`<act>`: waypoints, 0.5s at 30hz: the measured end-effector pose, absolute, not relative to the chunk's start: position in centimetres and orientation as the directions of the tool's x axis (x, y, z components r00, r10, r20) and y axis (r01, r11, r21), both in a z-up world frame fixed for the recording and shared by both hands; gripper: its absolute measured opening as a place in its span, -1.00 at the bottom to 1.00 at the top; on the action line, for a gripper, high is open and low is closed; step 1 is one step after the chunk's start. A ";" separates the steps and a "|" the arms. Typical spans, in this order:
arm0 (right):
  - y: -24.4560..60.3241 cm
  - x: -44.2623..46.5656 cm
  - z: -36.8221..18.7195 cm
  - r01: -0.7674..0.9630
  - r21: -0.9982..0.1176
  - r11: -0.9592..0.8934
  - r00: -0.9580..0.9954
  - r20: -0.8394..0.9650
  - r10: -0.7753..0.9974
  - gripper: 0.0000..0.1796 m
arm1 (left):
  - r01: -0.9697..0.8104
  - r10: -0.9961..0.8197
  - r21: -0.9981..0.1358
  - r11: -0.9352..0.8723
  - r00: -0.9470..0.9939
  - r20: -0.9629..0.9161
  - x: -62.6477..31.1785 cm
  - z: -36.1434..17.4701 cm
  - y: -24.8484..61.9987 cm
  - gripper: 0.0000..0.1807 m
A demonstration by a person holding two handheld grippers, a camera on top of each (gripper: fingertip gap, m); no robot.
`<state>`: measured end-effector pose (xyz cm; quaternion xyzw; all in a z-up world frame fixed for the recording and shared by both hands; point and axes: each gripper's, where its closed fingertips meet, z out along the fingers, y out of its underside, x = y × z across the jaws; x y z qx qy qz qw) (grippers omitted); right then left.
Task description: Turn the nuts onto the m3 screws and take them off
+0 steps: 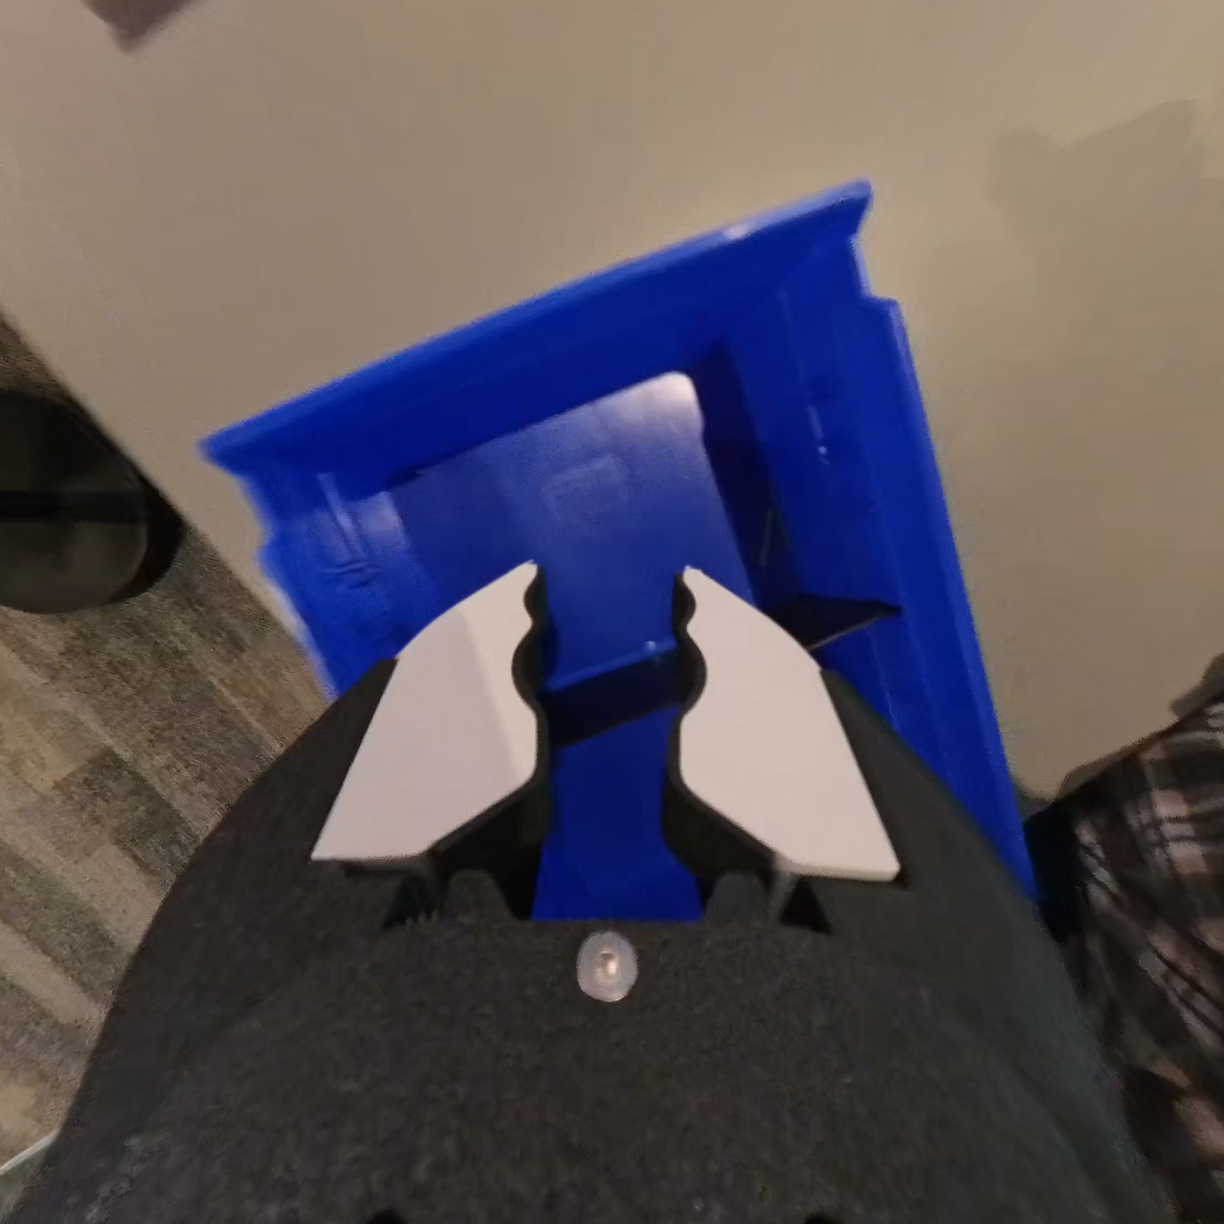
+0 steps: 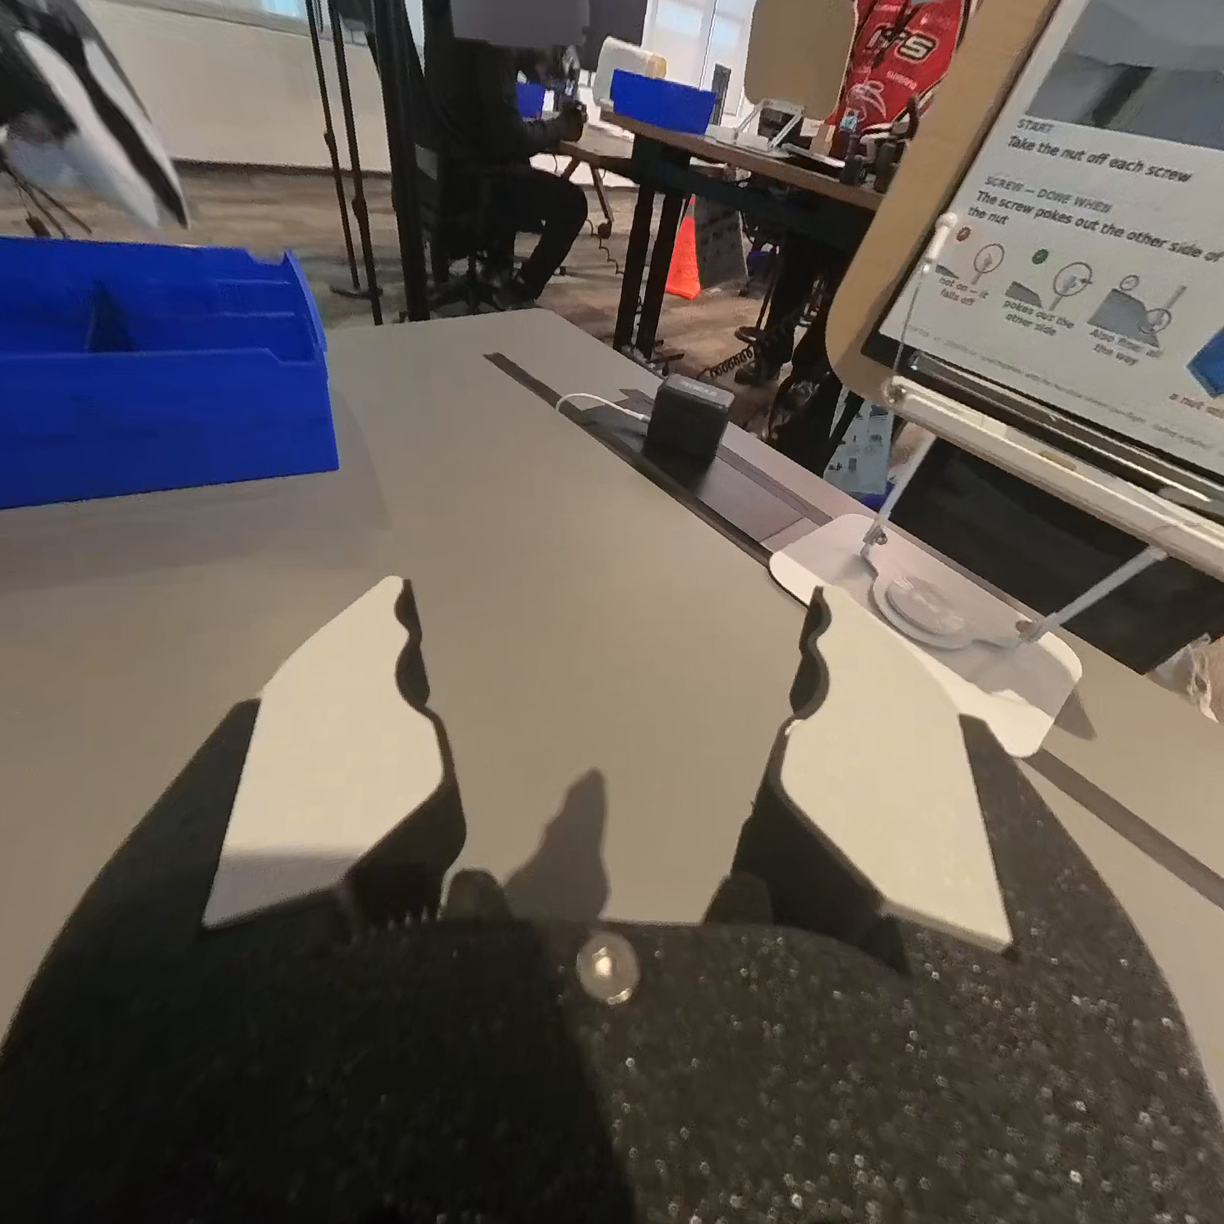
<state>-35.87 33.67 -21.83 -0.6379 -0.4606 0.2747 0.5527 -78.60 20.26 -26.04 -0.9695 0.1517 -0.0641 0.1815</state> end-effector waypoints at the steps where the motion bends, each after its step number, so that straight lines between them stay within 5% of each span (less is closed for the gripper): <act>1: 33.7 -36.2 -21.7 0.288 -0.957 0.036 0.421 0.160 0.893 0.21 | -0.287 -0.334 -0.341 -0.895 0.939 0.086 -77.6 -26.9 19.9 -0.60; 15: 33.4 -39.4 -21.7 0.378 -0.924 0.063 0.385 0.219 0.897 0.21 | -0.518 -0.528 -0.104 -0.849 0.827 0.193 -71.9 -34.0 19.4 -0.63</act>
